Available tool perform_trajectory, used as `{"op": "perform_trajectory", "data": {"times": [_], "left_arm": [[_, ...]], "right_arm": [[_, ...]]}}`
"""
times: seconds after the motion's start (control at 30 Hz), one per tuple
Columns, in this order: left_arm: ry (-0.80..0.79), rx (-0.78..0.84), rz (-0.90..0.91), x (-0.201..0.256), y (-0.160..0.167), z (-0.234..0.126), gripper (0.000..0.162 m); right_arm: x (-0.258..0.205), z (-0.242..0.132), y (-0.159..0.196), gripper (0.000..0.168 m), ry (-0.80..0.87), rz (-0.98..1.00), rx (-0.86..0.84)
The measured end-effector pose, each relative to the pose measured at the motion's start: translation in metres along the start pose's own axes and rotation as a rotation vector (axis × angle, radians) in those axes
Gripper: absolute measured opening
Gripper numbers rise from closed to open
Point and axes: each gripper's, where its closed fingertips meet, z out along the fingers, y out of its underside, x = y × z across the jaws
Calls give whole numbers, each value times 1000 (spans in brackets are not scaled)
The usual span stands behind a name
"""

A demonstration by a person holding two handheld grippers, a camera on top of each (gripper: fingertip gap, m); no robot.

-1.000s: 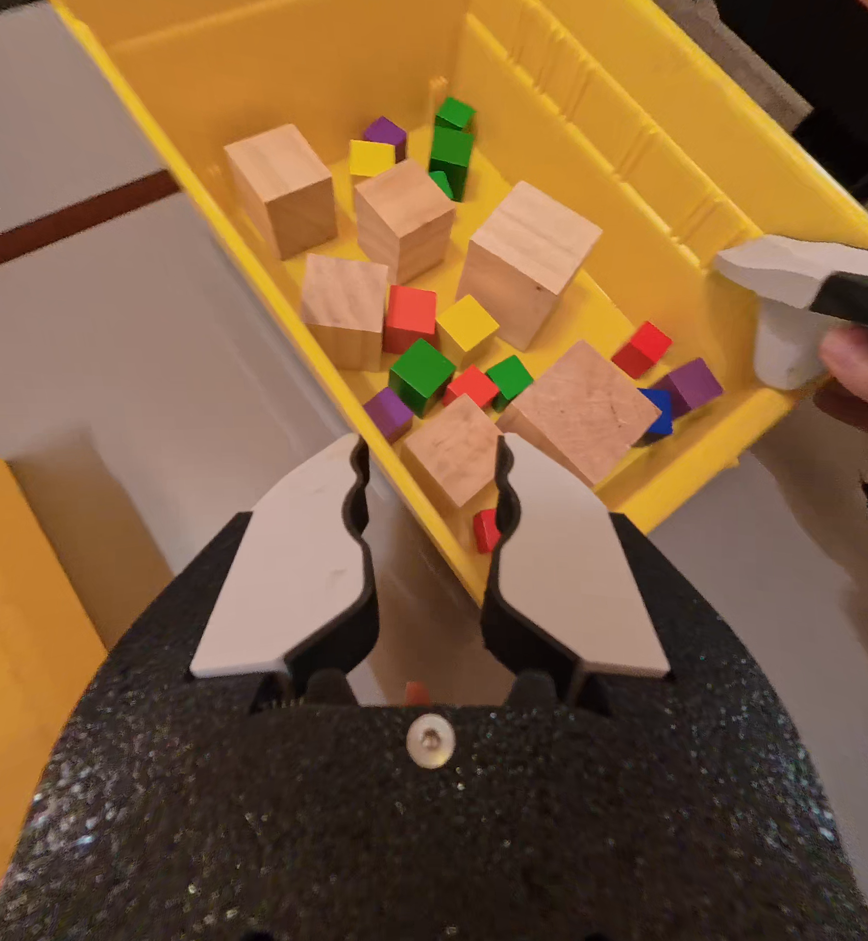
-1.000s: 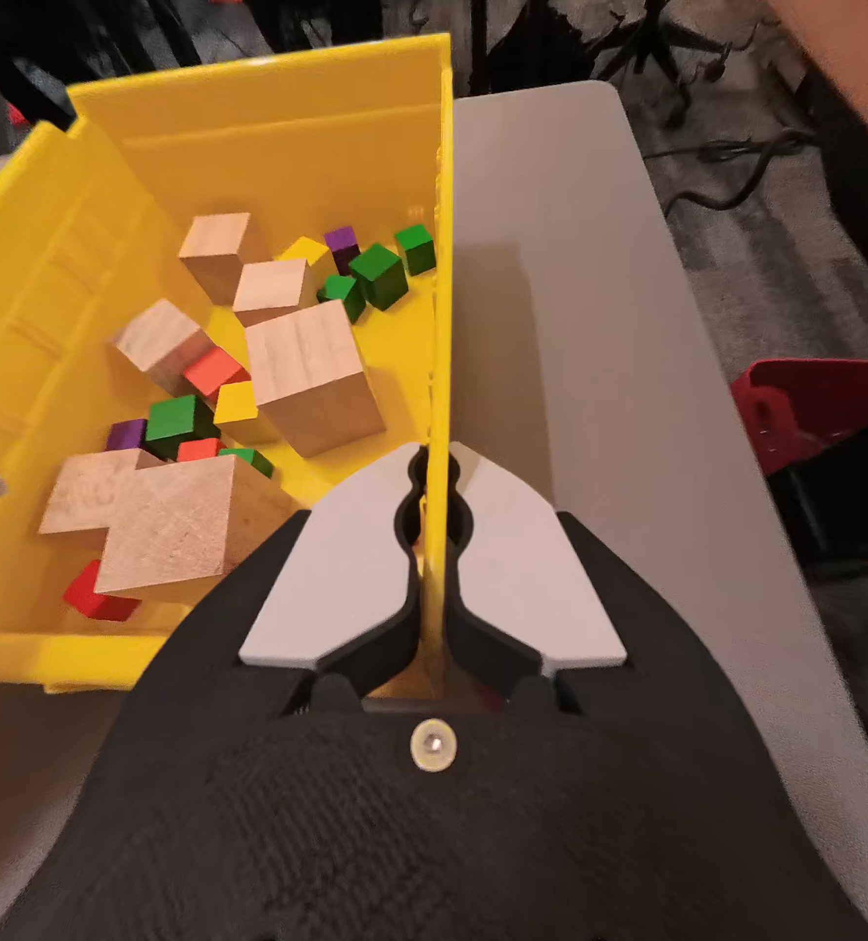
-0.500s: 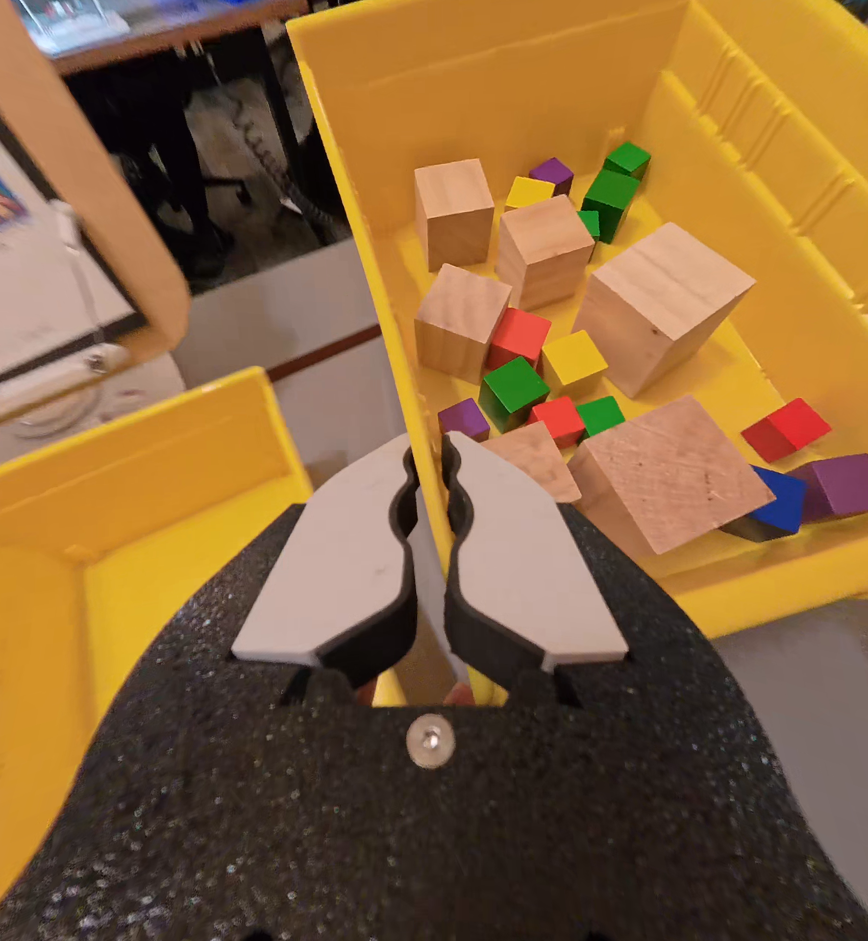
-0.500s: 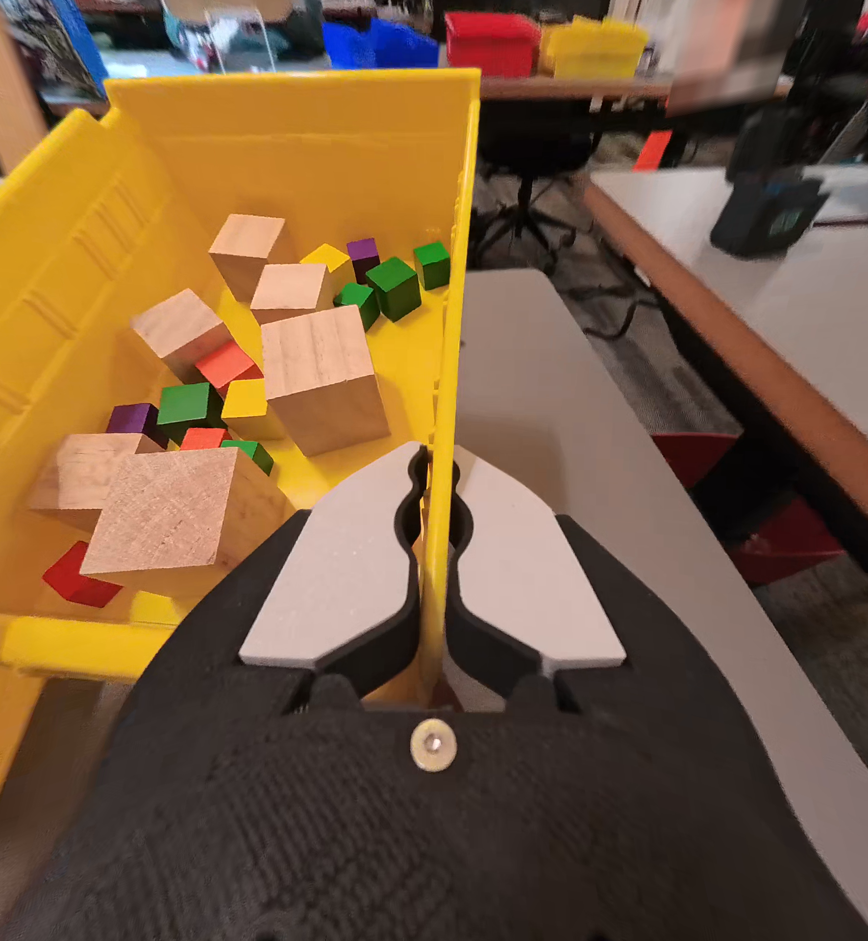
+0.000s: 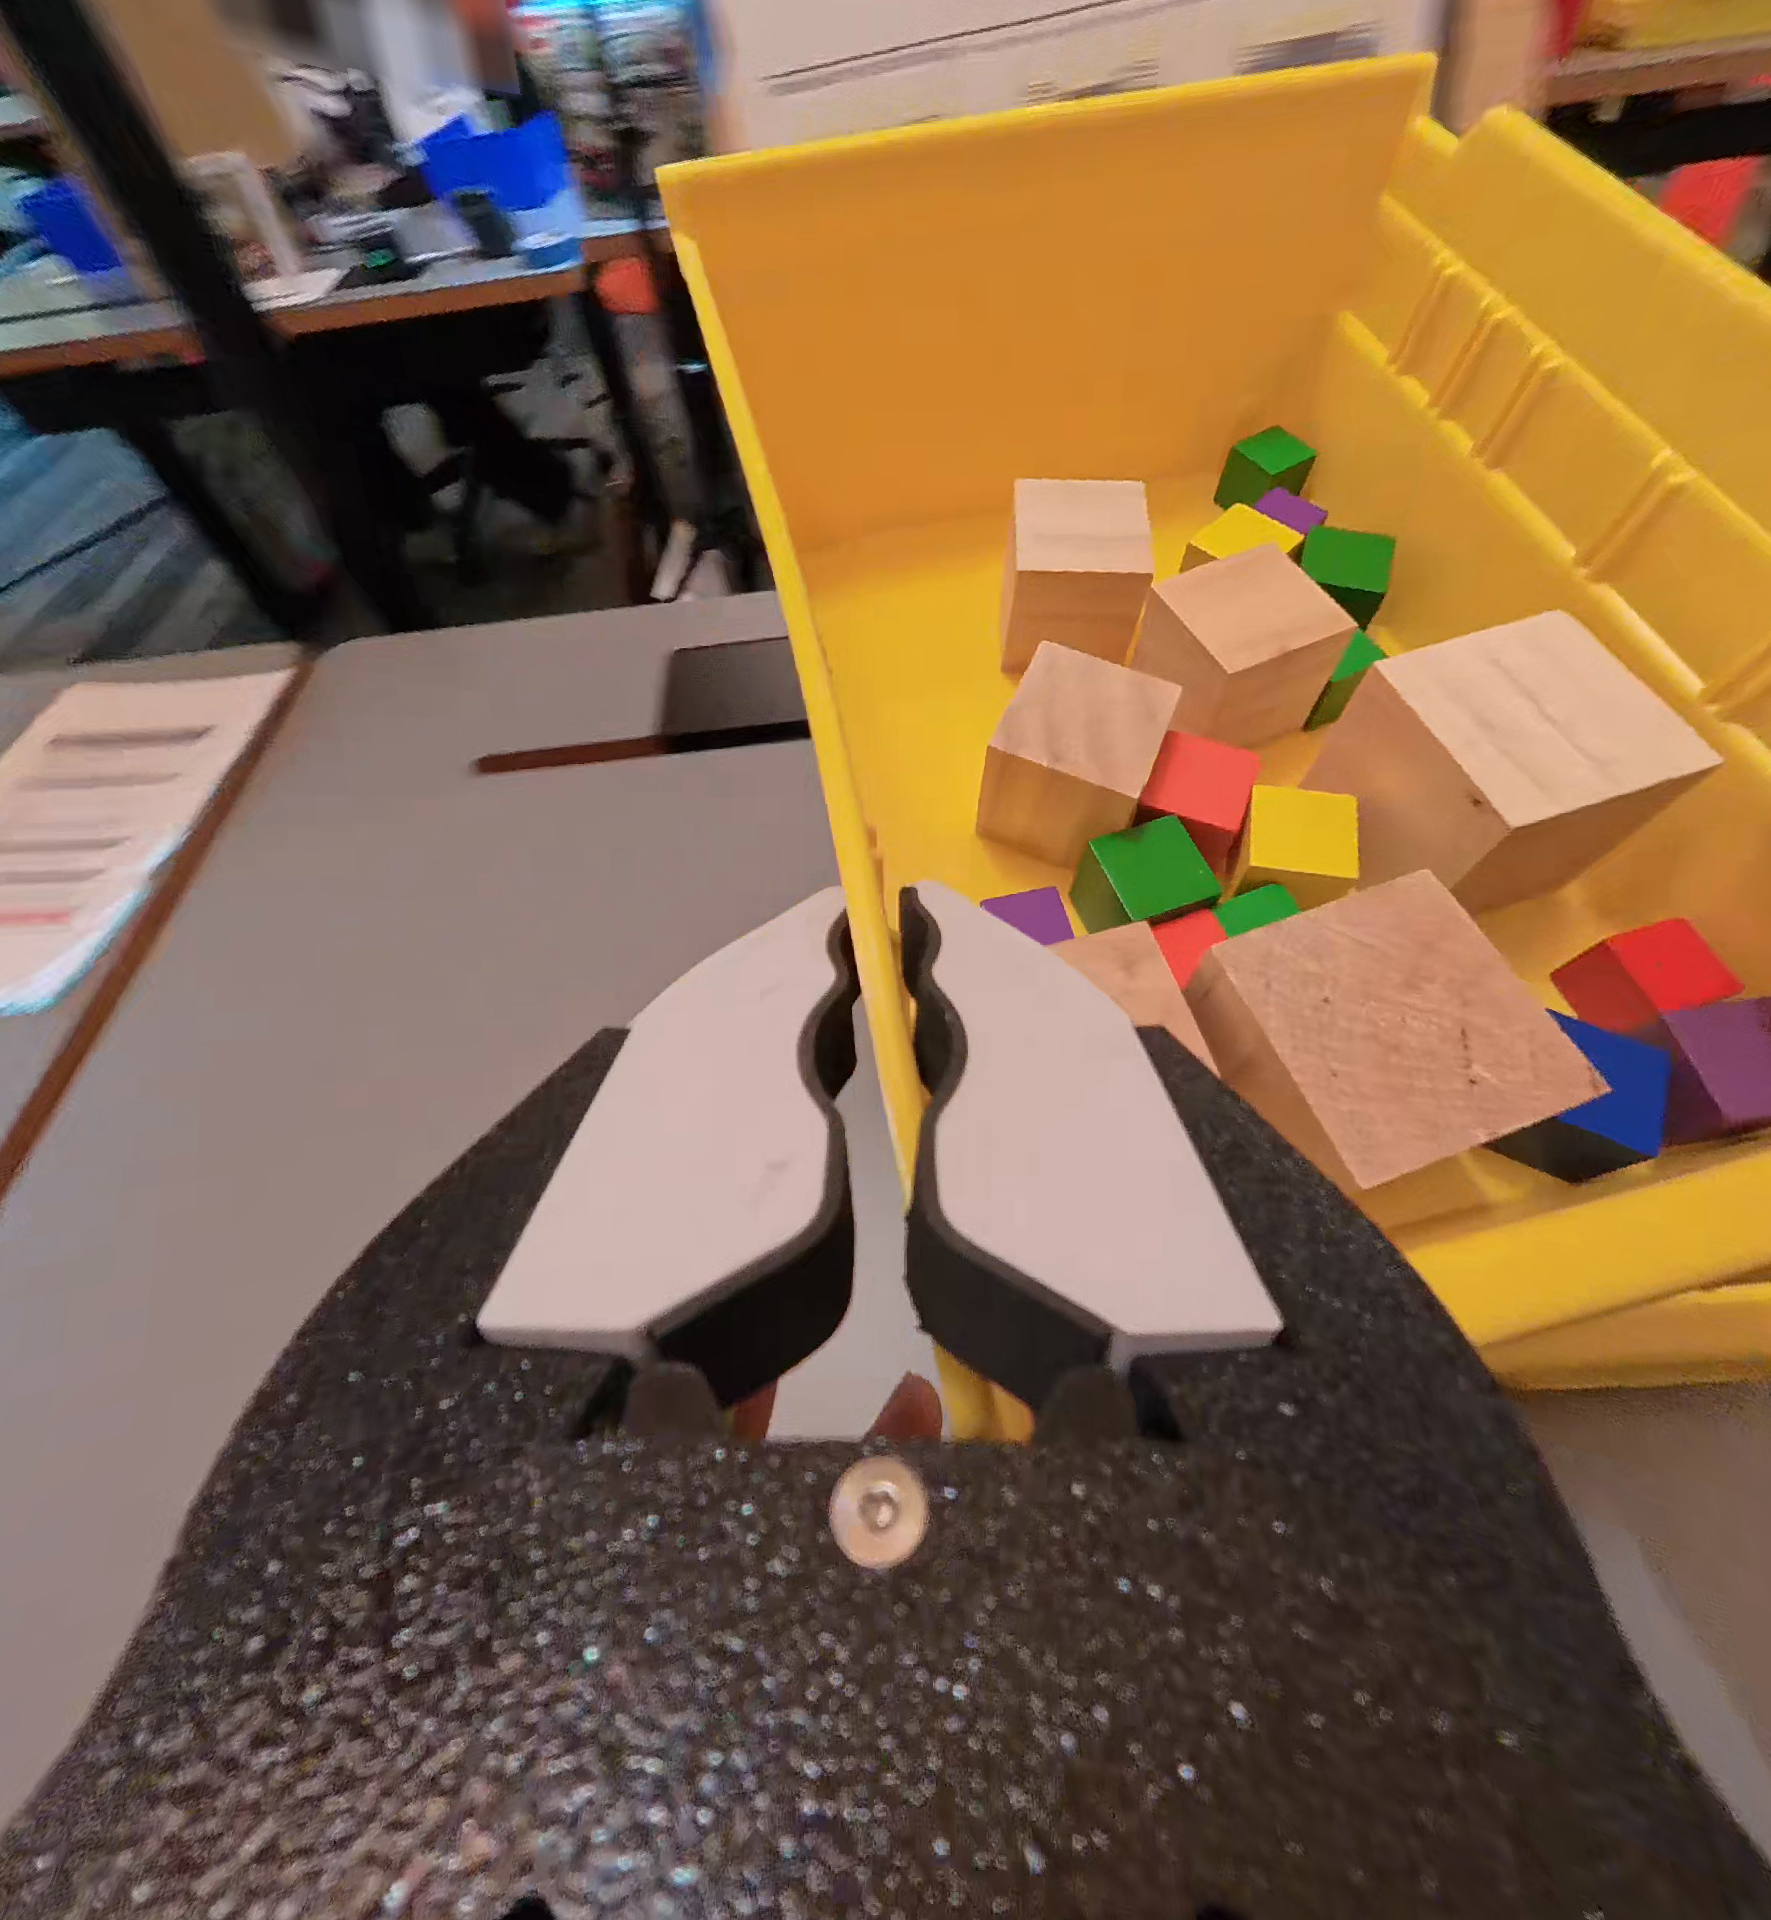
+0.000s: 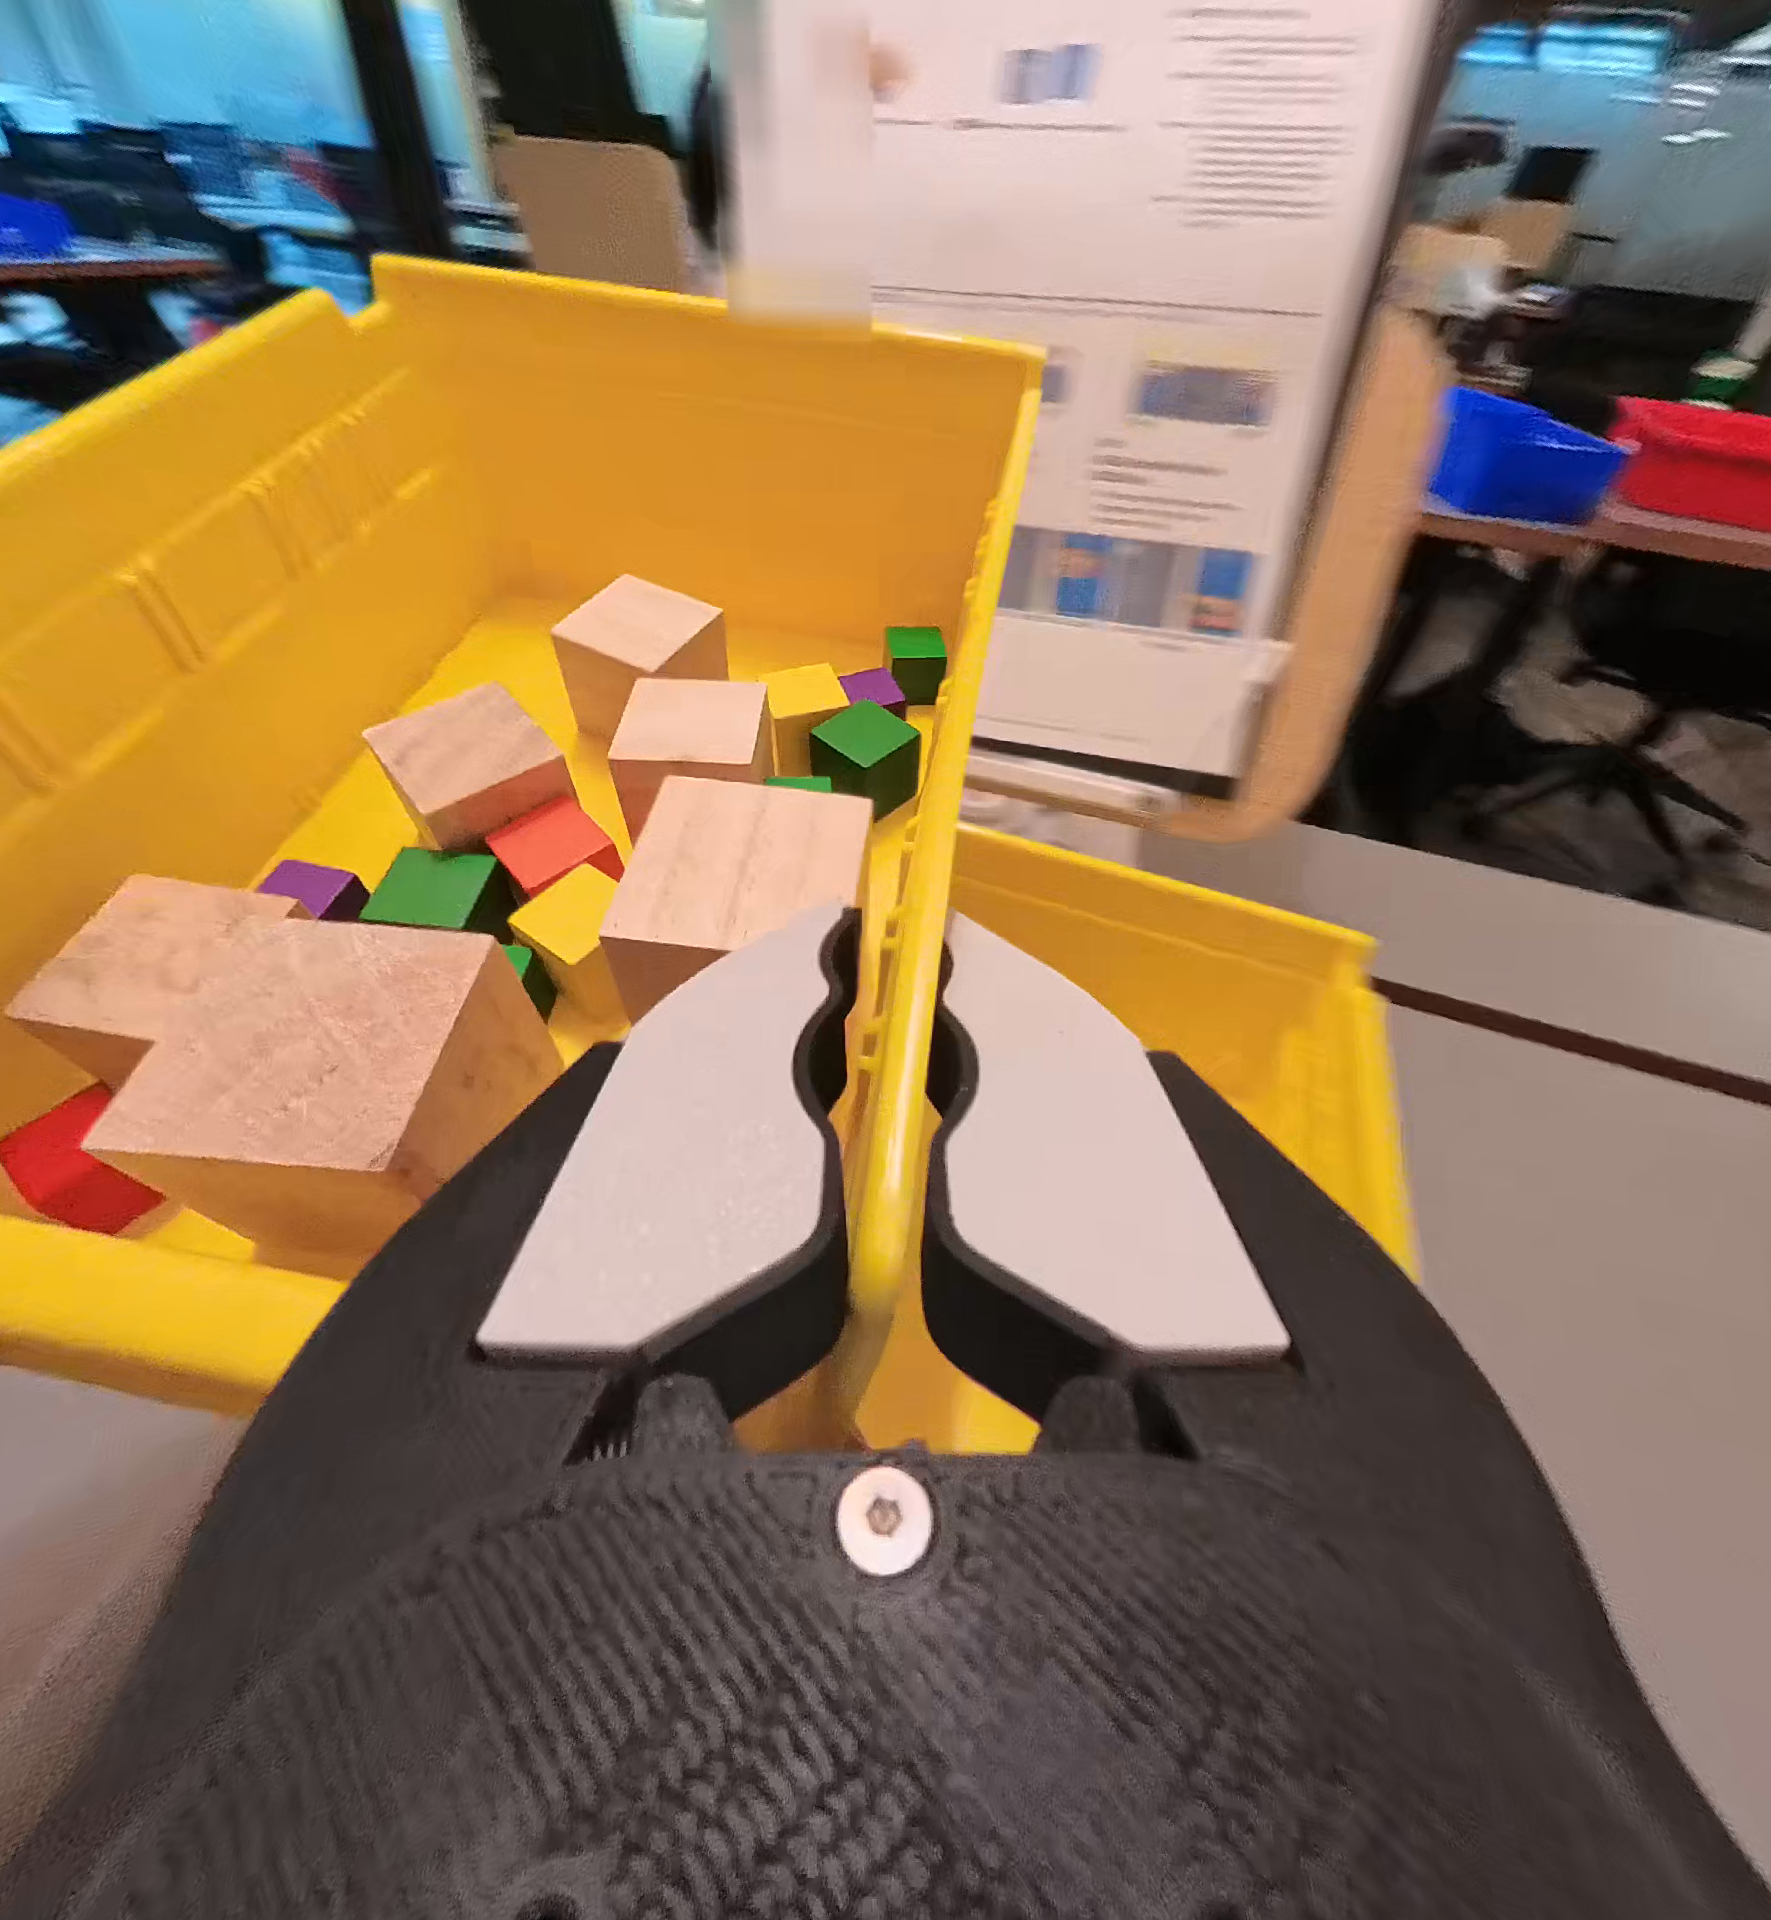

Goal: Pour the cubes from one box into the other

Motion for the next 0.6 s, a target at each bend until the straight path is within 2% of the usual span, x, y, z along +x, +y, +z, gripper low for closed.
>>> {"op": "perform_trajectory", "data": {"times": [0.03,0.17,0.3,0.47,0.6], "left_arm": [[-38,-3,-16,-28,7,-5,5],[-138,-59,-49,-118,40,-19,4],[-173,-131,-57,-177,76,-21,4],[-140,-203,-84,-203,120,6,3],[-91,-202,-112,-202,135,29,3]], "right_arm": [[-28,10,0,10,-40,-10,5],[-122,42,13,14,-166,20,-24],[-185,63,44,16,-232,67,-82],[-210,83,83,17,-207,81,-175],[-205,94,95,19,-164,60,-187]]}}
